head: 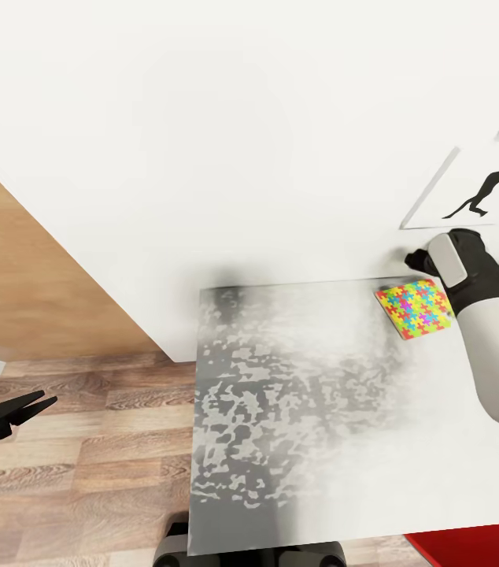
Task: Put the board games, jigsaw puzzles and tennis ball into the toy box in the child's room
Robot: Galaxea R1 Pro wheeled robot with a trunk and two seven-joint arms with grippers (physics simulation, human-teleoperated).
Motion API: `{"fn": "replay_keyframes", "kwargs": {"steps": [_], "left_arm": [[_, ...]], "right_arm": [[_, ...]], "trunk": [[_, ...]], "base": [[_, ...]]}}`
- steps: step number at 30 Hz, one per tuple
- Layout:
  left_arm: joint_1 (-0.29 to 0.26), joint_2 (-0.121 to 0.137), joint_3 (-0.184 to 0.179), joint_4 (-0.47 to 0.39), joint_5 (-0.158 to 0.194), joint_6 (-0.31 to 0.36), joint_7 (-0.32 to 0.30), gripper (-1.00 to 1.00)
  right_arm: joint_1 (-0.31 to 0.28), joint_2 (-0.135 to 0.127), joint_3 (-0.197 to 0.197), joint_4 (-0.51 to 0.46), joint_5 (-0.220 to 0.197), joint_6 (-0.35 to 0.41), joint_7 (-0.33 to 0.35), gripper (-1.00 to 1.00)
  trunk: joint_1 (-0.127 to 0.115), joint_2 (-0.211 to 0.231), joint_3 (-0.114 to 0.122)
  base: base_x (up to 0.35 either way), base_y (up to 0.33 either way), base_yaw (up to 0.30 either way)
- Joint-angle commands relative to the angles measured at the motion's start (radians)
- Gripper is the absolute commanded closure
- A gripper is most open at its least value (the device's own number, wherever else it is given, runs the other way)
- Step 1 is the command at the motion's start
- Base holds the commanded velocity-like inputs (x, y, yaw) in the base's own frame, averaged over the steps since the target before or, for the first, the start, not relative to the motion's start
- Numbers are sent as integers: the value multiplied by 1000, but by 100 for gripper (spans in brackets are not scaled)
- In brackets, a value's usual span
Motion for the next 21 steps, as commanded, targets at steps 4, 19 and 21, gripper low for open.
{"fn": "replay_keyframes", "kwargs": {"steps": [4,19,21], "left_arm": [[0,0,0,0,-1,11,-4,-100],[0,0,0,0,-1,11,-4,-100],[0,0,0,0,-1,11,-4,-100]], "right_arm": [[-4,1,4,-1,-10,2,-11,-100],[-7,-3,5,6,-9,-3,-13,-100],[-7,-4,5,7,-9,-3,-13,-100]], "trunk": [[0,-1,-1],[0,-1,-3],[0,-1,-4]], "base": [[0,0,0],[0,0,0],[0,0,0]]}}
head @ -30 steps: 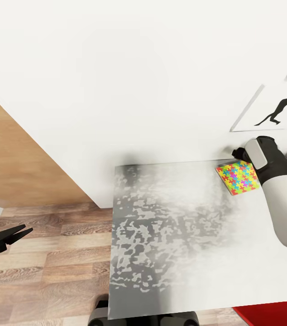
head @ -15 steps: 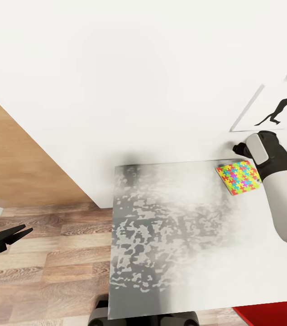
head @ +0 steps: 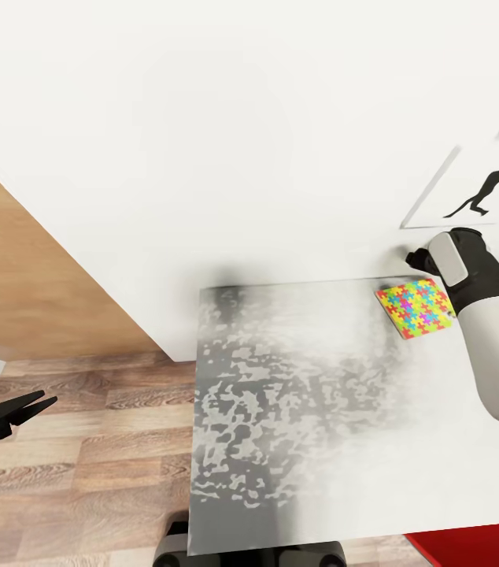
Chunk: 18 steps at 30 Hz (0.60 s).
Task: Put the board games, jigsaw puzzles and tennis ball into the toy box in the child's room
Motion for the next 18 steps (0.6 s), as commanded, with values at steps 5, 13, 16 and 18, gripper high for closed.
{"fn": "replay_keyframes", "kwargs": {"steps": [5,13,16,18], "left_arm": [[0,0,0,0,-1,11,-4,-100],[0,0,0,0,-1,11,-4,-100],[0,0,0,0,-1,11,-4,-100],[0,0,0,0,-1,11,-4,-100]], "right_arm": [[-1,-2,5,0,-10,1,-8,-100],[-1,-2,5,1,-10,0,-7,-100],[-1,-2,6,1,-10,0,-7,-100],[-1,-2,6,1,-10,0,-7,-100]], "trunk": [[0,-1,-4],[0,-1,-11],[0,-1,-14],[0,-1,-16]], "base": [[0,0,0],[0,0,0],[0,0,0],[0,0,0]]}}
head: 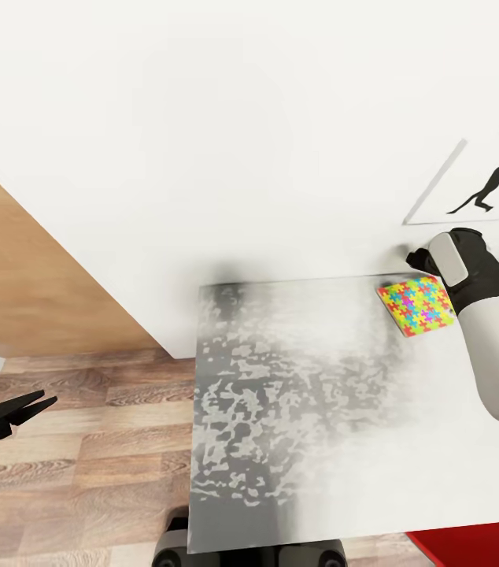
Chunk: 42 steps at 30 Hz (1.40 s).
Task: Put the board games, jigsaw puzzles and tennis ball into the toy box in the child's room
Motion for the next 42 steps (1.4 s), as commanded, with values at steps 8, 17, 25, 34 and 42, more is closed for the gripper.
{"fn": "replay_keyframes", "kwargs": {"steps": [8,17,25,34,42], "left_arm": [[0,0,0,0,-1,11,-4,-100],[0,0,2,0,-1,11,-4,-100],[0,1,2,1,-1,11,-4,-100],[0,2,2,1,-1,11,-4,-100],[0,2,2,1,-1,11,-4,-100]], "right_arm": [[0,-1,5,-1,-10,3,-9,-100],[0,-2,10,-2,-10,3,-8,-100],[0,-4,12,-2,-8,2,-8,-100],[-1,-5,12,-2,10,1,-9,-100],[-1,-6,11,-2,24,1,-8,-100]], "trunk": [[0,-1,-9],[0,-1,-17],[0,-1,-24],[0,-1,-30],[0,-1,-31]], "base": [[0,0,0],[0,0,0],[0,0,0],[0,0,0],[0,0,0]]}}
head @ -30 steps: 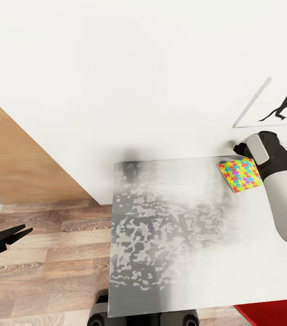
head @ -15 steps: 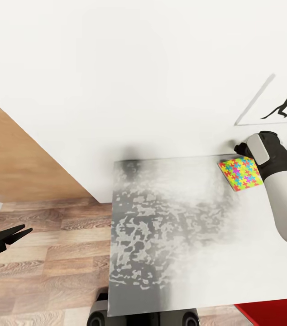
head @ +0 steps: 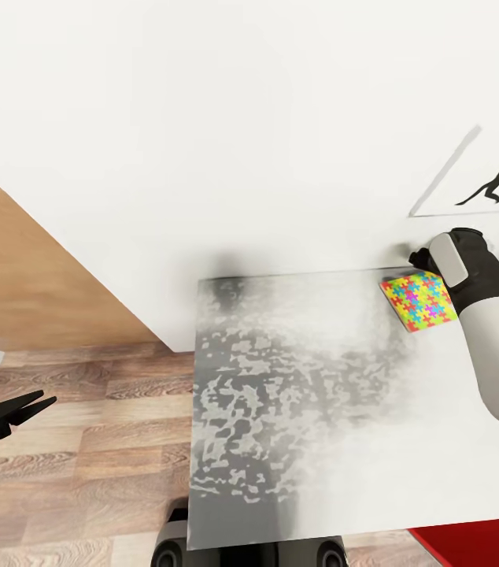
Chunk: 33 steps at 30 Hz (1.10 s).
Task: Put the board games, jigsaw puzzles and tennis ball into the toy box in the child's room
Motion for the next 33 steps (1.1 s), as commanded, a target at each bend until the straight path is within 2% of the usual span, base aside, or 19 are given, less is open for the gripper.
{"fn": "replay_keyframes", "kwargs": {"steps": [1,27,33], "left_arm": [[0,0,0,0,-1,11,-4,-100],[0,1,1,1,-1,11,-4,-100],[0,1,1,1,-1,11,-4,-100]], "right_arm": [[-1,-1,5,-1,-10,3,-8,-100],[-1,-1,4,-1,-7,4,-5,-100],[-2,-8,4,0,-8,4,-5,-100]], "trunk": [[0,-1,-1],[0,-1,-1],[0,-1,-3]], "base": [[0,0,0],[0,0,0],[0,0,0]]}}
